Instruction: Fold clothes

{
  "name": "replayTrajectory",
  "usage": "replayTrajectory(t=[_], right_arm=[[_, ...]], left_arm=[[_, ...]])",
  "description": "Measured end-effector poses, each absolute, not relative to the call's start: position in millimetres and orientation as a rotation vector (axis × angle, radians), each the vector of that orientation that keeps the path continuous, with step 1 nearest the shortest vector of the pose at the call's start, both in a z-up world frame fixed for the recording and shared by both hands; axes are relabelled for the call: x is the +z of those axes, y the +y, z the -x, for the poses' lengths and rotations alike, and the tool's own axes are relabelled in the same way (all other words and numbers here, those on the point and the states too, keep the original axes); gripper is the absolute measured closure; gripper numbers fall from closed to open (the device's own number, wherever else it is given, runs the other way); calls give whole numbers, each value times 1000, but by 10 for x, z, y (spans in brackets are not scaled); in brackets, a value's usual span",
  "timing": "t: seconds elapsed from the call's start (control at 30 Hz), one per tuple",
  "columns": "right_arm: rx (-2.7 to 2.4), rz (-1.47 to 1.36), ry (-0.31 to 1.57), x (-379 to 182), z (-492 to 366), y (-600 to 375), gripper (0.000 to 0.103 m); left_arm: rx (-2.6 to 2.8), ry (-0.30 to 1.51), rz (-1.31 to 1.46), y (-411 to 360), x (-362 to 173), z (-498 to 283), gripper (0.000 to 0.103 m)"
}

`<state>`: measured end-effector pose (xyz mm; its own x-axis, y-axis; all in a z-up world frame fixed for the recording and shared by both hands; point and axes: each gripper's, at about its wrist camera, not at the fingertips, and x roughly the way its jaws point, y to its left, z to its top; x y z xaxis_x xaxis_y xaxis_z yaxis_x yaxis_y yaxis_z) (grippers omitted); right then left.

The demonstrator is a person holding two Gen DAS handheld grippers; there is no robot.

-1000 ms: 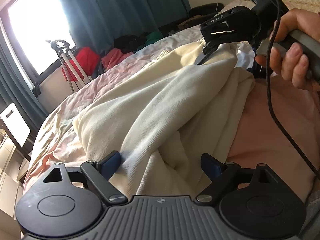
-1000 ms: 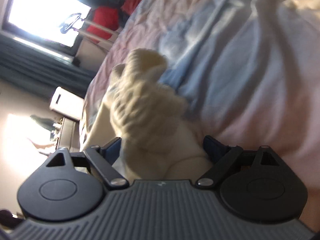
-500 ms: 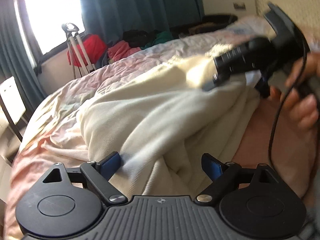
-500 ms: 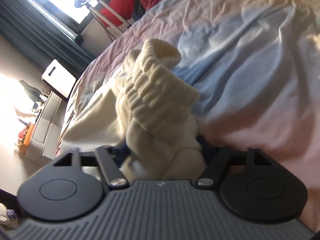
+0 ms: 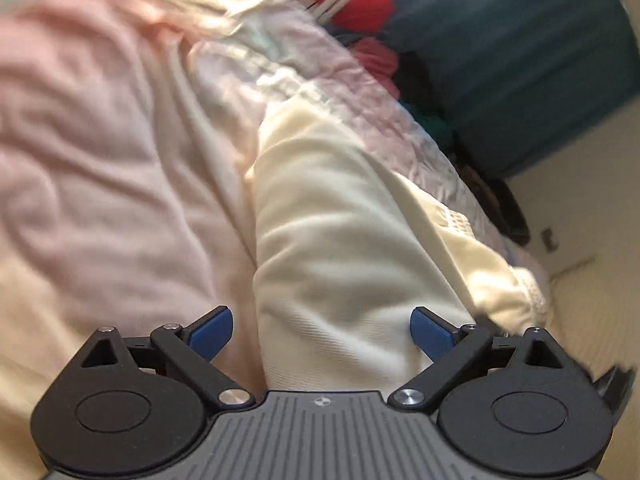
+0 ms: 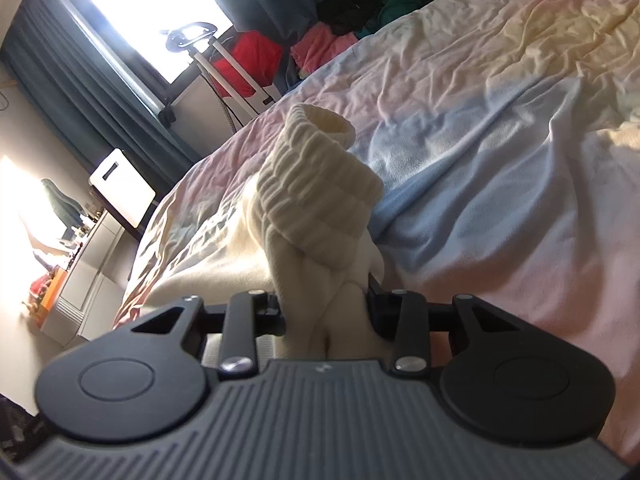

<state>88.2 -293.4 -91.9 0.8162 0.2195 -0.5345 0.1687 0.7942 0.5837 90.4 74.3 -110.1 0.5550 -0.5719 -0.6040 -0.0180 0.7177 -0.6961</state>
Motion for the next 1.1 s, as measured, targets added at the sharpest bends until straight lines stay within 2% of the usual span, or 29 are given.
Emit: replayTrajectory(t=[0.13, 0.2, 0.37, 0.47, 0.67, 0.77, 0.93, 1.1], right_arm=[[22, -656, 633, -947, -892, -2904, 64], [18, -647, 633, -945, -896, -2886, 64], [19, -619, 602, -848, -838, -2812, 64], [37, -633, 553, -696, -712, -2789, 65], [49, -678, 460, -264, -380, -2895, 66], [29, -718, 416, -16, -294, -3092, 67], [-42, -746, 372, 403, -463, -3729, 67], [-145, -819, 351, 662, -1022, -4712, 67]], left_arm=[[-416, 958, 736, 654, -1131, -909, 9], [-408, 941, 705, 618, -1102, -871, 14], [-406, 893, 656, 636, -1034, -794, 38], [-420, 849, 645, 682, -931, -760, 46], [-512, 736, 672, 733, -458, -604, 52], [-545, 698, 660, 503, -150, -648, 53], [-602, 682, 595, -343, 332, -1067, 54], [-666, 722, 585, -1488, 560, -1980, 54]])
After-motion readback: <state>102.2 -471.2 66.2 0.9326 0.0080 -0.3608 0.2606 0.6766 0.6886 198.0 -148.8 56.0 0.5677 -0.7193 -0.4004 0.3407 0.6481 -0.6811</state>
